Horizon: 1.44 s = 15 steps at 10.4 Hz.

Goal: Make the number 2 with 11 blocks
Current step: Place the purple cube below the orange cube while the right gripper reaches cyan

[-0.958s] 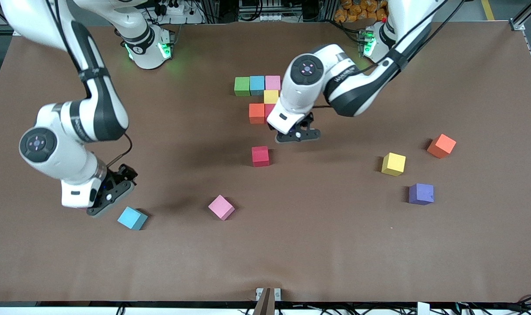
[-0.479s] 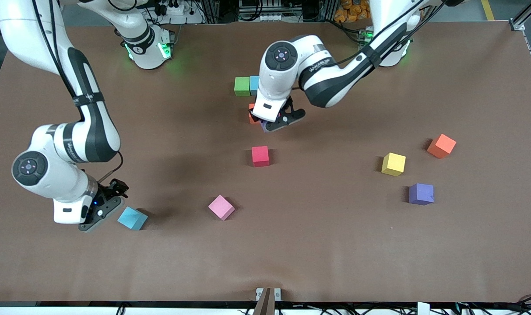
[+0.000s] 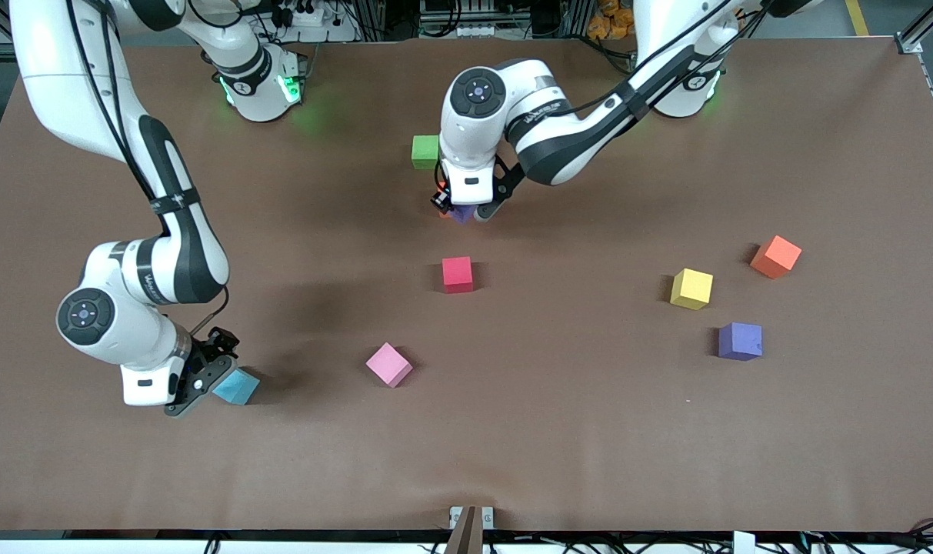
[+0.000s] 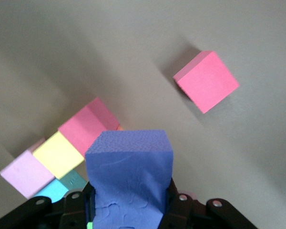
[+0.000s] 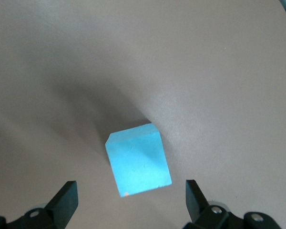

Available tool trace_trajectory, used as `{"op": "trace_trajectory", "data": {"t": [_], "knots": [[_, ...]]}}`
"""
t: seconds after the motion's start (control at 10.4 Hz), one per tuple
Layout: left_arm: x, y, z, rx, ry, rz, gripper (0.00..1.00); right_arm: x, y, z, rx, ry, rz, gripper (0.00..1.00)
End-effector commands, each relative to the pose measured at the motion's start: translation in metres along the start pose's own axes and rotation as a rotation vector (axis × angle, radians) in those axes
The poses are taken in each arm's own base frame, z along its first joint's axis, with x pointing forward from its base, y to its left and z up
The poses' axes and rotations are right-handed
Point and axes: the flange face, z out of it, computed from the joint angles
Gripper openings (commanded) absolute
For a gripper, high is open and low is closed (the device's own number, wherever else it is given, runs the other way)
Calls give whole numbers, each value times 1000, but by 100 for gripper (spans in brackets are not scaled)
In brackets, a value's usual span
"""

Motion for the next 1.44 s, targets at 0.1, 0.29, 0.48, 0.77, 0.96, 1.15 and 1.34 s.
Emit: {"op": "trace_trajectory", "data": {"t": [0.1,0.29,0.48,0.77,0.96,1.15,1.34], "knots": [[-25,4,23,-33,-31,-272,0,7,9,16,9,14,-33,100],[-41,0,53,-65,14,-401,0,6,10,26,2,21,-53,100],[-53,0,60,-90,32,-502,0,4,15,29,-1,25,-73,100],[-57,7,47,-113,10,-579,0,3,14,38,6,17,-87,100],[-60,6,49,-111,4,-646,0,3,12,45,15,11,-86,100],[-69,3,56,-98,-1,-675,0,2,12,48,18,8,-87,100],[-77,2,55,-100,-7,-685,0,2,11,50,21,6,-87,100]]}}
